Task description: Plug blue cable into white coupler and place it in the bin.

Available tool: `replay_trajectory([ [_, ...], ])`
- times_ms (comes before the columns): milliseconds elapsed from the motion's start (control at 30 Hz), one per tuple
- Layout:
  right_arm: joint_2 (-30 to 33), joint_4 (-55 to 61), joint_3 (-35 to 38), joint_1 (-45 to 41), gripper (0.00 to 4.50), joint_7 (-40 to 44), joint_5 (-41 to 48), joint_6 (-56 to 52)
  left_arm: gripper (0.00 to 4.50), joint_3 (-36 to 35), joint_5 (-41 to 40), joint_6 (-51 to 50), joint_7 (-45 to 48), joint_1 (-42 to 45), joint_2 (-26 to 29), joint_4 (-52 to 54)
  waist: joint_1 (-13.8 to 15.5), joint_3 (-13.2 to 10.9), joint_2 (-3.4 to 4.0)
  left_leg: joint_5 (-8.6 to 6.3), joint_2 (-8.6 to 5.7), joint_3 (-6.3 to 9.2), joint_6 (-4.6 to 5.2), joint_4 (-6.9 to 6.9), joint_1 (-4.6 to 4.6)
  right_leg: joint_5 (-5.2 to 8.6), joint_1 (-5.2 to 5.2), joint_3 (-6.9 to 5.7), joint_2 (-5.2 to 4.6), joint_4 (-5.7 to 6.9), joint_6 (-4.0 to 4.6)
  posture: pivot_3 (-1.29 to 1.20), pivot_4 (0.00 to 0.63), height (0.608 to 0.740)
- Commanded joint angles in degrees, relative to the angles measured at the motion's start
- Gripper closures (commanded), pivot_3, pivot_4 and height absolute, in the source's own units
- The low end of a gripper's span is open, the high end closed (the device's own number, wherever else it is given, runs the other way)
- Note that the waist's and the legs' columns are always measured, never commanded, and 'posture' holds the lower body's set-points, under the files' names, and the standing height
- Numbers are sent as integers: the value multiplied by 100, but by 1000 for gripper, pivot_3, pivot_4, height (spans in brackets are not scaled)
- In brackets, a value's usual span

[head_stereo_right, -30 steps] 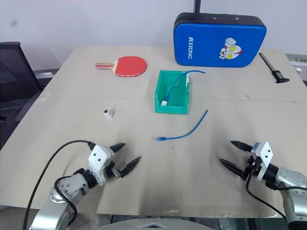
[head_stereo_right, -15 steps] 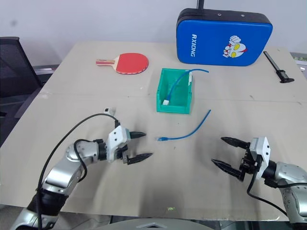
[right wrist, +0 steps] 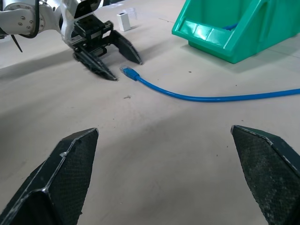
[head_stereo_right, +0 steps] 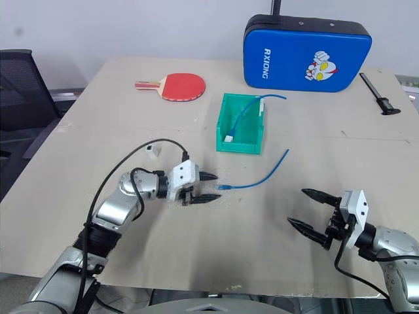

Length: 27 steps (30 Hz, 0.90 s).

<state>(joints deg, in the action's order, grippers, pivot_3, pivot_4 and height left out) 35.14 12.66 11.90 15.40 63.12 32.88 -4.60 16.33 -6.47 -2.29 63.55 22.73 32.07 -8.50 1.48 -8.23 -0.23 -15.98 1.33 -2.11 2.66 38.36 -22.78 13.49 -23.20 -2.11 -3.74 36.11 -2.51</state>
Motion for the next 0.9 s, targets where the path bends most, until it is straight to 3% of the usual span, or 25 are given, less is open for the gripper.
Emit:
replay_trajectory([
  [33,-14,286,58,53,0,-68,24,43,3413,146,143,54,161,-10,47,-56,-2,0,0,0,0,0,0,0,0,0,0,1,1,2,0,0,150,729],
  [100,-6,304,50,78,0,-89,8,18,4427,152,129,9,189,-31,46,-21,-2,1,0,0,0,0,0,0,2,0,0,2,2,5,0,0,150,729],
  [133,0,324,32,95,0,-84,29,-22,4473,129,85,-26,193,-50,32,9,-3,1,0,0,0,0,0,1,3,0,0,2,2,9,0,0,150,729],
  [300,-102,855,-245,240,0,-174,646,-795,4473,-465,-1440,-1640,218,-127,-262,1111,-12,-8,-13,0,3,4,0,4,2,1,-1,2,-1,23,-1,0,150,729],
  [467,-415,1598,-551,-135,0,-1358,1930,-2388,4473,-1087,-3148,-3455,-297,-121,-662,2124,-69,-22,-34,0,4,20,-1,17,3,1,-1,6,-15,49,-1,0,150,729],
  [633,-848,1759,-578,-843,0,-2159,3192,-3130,4473,-1113,-3565,-4000,-541,-239,-737,2459,-74,-22,-37,2,1,24,-2,21,17,1,-1,20,-4,65,1,0,150,729],
  [900,-1165,1496,-735,-1622,0,-2546,3457,-3491,4473,-1157,-3830,-4107,-1015,-149,-1183,2492,-55,-26,-44,2,-7,25,-2,25,7,1,-1,20,4,61,0,0,150,729],
])
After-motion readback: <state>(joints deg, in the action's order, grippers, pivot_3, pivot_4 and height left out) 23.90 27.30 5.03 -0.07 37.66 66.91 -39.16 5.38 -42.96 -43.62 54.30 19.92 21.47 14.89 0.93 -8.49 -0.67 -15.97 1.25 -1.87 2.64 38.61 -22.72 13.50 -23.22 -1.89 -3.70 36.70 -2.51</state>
